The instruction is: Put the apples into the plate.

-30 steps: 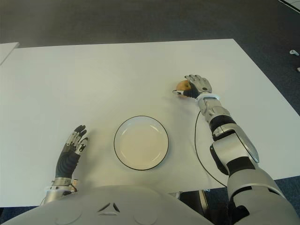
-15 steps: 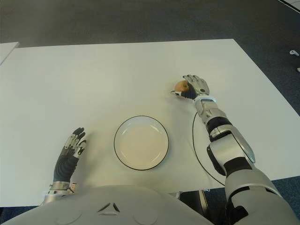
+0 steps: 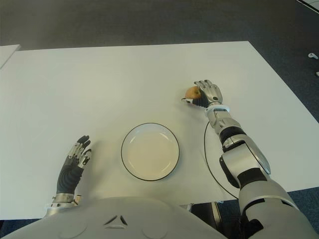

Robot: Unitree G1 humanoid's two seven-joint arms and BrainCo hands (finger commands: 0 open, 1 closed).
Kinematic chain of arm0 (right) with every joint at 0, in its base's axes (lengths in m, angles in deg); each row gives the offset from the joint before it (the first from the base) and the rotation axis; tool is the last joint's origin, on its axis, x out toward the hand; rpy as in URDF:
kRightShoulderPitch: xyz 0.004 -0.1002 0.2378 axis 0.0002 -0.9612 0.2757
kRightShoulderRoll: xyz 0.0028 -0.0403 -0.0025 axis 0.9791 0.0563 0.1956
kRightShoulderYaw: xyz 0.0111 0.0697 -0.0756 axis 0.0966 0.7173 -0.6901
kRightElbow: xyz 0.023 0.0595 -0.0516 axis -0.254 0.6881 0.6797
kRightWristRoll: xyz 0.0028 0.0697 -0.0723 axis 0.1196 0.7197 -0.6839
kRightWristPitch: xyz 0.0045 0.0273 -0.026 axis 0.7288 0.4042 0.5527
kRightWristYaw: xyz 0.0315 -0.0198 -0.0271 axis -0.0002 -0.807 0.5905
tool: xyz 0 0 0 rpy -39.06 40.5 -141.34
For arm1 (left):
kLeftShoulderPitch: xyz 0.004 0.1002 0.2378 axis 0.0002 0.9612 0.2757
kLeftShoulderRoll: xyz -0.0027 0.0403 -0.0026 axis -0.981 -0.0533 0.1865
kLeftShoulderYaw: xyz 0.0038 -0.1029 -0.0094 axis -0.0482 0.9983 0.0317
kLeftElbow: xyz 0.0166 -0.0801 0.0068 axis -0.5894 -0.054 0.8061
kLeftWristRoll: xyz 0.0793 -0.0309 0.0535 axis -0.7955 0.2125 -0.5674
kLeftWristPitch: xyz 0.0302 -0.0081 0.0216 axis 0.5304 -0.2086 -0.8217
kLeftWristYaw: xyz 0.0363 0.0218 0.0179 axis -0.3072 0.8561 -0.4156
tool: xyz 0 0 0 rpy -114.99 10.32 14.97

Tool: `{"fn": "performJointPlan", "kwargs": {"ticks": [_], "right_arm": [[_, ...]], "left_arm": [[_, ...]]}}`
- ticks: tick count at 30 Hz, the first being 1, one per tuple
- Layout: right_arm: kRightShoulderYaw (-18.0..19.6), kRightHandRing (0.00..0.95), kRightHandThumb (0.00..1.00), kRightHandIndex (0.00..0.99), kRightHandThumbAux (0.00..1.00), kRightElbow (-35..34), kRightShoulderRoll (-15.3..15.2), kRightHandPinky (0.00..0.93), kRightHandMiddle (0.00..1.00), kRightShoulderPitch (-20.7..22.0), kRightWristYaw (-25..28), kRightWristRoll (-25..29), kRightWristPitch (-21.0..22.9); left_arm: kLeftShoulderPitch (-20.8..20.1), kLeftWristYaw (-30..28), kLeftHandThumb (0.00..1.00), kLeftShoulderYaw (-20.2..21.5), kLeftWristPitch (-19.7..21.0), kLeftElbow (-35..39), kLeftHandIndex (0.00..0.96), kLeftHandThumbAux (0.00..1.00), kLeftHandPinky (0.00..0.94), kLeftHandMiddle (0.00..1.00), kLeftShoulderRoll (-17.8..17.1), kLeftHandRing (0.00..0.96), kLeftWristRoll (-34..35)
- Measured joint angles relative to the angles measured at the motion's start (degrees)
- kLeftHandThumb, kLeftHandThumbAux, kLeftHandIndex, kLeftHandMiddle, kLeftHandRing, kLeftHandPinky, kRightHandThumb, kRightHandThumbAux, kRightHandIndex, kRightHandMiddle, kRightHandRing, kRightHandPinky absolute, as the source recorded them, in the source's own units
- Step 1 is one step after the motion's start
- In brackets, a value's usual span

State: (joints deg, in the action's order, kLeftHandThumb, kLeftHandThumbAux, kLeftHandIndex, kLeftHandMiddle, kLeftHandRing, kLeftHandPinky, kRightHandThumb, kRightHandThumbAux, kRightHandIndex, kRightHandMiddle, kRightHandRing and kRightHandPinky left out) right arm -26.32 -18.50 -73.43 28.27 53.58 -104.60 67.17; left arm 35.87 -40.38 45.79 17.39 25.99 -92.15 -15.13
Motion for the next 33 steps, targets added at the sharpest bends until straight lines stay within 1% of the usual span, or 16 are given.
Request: {"fn": "performJointPlan", "kwargs": {"ticks": [4,5,6,7,8,10,11,12,13,14,16,17,20,23,28,33], "right_arm": [[-0.1,0.176,0.362,0.15,0.233,0.2,0.1,0.217,0.189,0.0,-0.4,0.0,0.0],[-0.1,0.204,0.371,0.188,0.24,0.2,0.1,0.243,0.22,0.0,-0.5,0.0,0.0],[-0.2,0.214,0.375,0.202,0.243,0.3,0.1,0.252,0.232,0.0,-0.6,0.0,0.0],[-0.2,0.29,0.393,0.258,0.262,0.4,0.1,0.308,0.312,0.0,-0.8,0.0,0.0],[-0.2,0.339,0.405,0.295,0.274,0.4,0.1,0.345,0.365,0.1,-1.0,0.0,0.0],[-0.3,0.415,0.426,0.347,0.306,0.6,0.1,0.406,0.433,0.2,-1.4,0.0,0.0],[-0.3,0.484,0.448,0.42,0.346,0.8,0.2,0.473,0.507,0.3,-1.5,0.0,0.0],[-0.4,0.508,0.456,0.446,0.361,1.0,0.3,0.498,0.534,0.4,-1.7,0.0,0.0],[-0.4,0.559,0.546,0.443,0.482,1.2,0.4,0.556,0.587,0.4,-1.7,0.0,0.1],[-0.3,0.591,0.604,0.441,0.56,1.4,0.5,0.595,0.621,0.5,-1.9,0.0,0.2],[-0.2,0.644,0.66,0.441,0.63,1.6,0.6,0.631,0.668,0.6,-2.1,0.1,0.3],[-0.1,0.679,0.684,0.441,0.657,1.7,0.8,0.674,0.702,0.7,-2.2,0.1,0.3],[0.6,0.73,0.713,0.442,0.69,2.1,1.3,0.737,0.749,0.5,-3.2,0.8,0.3],[1.3,0.77,0.725,0.441,0.702,2.2,1.8,0.781,0.787,0.0,-5.0,1.5,0.3],[2.2,0.807,0.733,0.441,0.707,2.0,2.0,0.808,0.827,-1.0,-7.5,2.3,-0.5],[2.5,0.826,0.736,0.441,0.708,2.0,2.0,0.815,0.849,-1.3,-8.5,2.3,-2.0]], "left_arm": [[0.0,0.0,0.041,0.0,-0.4,0.0,0.006,0.49,0.0,0.0,0.0,0.0,-0.4],[0.0,0.0,0.041,0.0,-0.6,0.0,0.003,0.49,0.0,0.0,0.0,0.0,-0.4],[0.0,0.0,0.04,0.1,-0.8,0.0,0.002,0.49,0.0,0.0,0.1,0.0,-0.5],[0.0,0.0,0.04,0.1,-1.0,0.0,0.001,0.49,0.0,0.0,0.1,0.0,-0.5],[0.0,0.0,0.039,0.1,-1.1,0.0,0.001,0.49,0.0,0.0,0.1,0.0,-0.5],[0.0,0.0,0.038,0.1,-1.4,-0.1,0.0,0.49,0.0,0.0,0.1,0.0,-0.6],[0.0,0.0,0.038,0.1,-1.6,-0.1,0.0,0.49,0.0,0.0,0.1,0.0,-0.7],[0.0,0.0,0.038,0.1,-1.7,-0.2,0.0,0.49,0.0,0.0,0.1,0.0,-0.9],[0.0,0.0,0.038,0.1,-1.9,-0.2,0.0,0.49,0.0,0.0,0.1,0.0,-0.9],[0.0,0.0,0.038,0.1,-2.1,-0.2,0.0,0.491,0.0,0.0,0.1,0.0,-1.0],[0.0,0.0,0.038,0.1,-2.3,-0.3,0.0,0.493,0.0,0.0,0.2,0.0,-1.0],[0.0,0.0,0.039,0.1,-2.4,-0.3,0.0,0.494,0.0,0.0,0.2,0.0,-0.9],[-0.1,0.0,0.04,0.1,-3.0,-0.4,0.0,0.497,0.0,0.0,0.2,0.0,-0.8],[-0.1,0.0,0.04,0.1,-3.3,-0.6,0.0,0.499,0.0,0.0,0.2,0.0,-0.7],[-0.1,0.0,0.044,0.1,-3.4,-0.8,0.0,0.507,0.0,0.0,0.2,0.0,-0.3],[-0.1,0.0,0.05,0.1,-3.5,-0.9,0.0,0.516,0.0,0.0,0.3,0.0,-0.2]]}}
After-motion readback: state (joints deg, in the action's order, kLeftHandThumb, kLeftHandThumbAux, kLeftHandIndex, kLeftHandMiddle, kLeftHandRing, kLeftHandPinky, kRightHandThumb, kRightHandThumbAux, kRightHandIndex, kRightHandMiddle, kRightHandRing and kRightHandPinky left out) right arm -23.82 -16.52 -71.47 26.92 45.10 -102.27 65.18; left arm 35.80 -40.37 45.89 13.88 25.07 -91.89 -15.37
